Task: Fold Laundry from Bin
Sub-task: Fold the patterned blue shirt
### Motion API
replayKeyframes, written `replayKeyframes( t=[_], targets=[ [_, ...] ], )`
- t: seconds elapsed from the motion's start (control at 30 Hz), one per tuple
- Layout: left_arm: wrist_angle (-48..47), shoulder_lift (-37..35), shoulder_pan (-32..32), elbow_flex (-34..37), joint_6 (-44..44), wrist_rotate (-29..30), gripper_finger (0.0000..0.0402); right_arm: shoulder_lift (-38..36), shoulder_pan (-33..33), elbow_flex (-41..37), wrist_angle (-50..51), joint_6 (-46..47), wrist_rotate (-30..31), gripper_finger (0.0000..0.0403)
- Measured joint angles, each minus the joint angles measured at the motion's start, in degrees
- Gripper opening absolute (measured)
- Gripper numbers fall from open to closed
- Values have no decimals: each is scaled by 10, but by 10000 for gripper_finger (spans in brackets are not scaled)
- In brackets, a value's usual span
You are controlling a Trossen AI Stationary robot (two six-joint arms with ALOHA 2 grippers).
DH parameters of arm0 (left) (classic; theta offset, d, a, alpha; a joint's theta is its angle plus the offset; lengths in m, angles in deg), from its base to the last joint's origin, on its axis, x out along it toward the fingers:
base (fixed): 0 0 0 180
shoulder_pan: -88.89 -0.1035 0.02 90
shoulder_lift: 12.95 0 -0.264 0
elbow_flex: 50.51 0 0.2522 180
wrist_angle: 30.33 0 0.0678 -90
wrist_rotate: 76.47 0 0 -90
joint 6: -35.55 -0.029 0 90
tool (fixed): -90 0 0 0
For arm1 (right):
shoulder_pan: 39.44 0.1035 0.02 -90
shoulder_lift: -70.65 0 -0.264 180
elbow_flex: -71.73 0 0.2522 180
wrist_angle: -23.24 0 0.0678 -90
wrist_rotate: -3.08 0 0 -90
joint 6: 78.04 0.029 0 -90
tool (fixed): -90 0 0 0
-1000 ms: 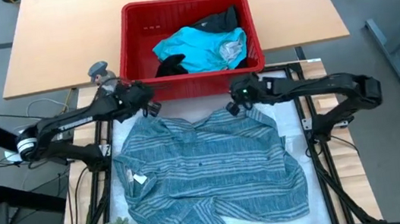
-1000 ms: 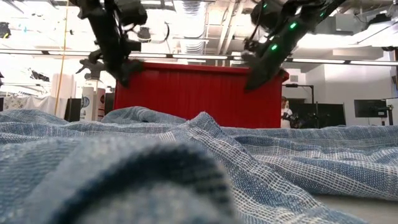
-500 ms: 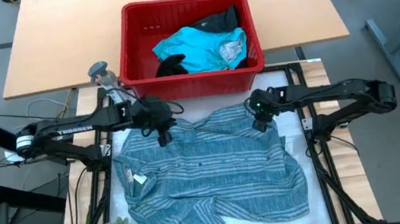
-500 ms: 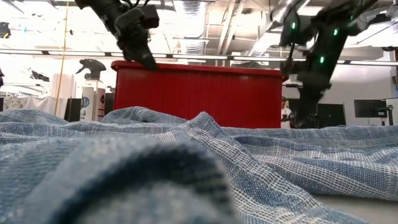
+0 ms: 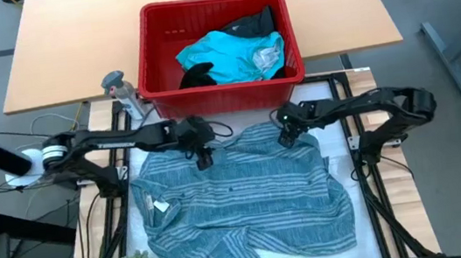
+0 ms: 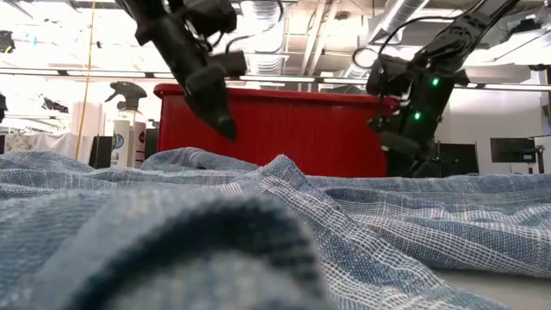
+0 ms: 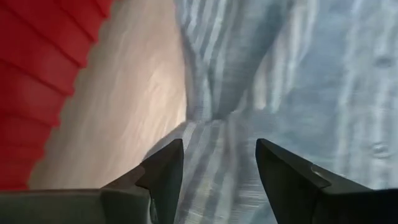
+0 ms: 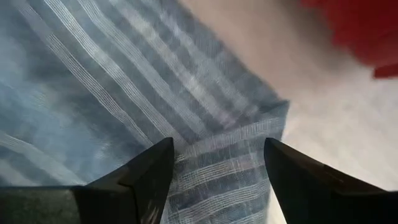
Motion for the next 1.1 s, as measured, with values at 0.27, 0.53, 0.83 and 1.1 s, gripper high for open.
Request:
replayKeyframes(
  t=[0.27,0.53,0.83,1.1],
  targets=[
    [-9,53,0,0,11,16,182,38,-1,2,22,64,42,222],
    [-14,50,-9,0,26,115,44,6,-2,-1,48,90,56,20],
    [-6,46,-17,0,29,148,1,-84,-1,21,102,94,76,18],
    [34,48,-35,0,-62,119,18,-132,2,23,131,94,75,18]
  ],
)
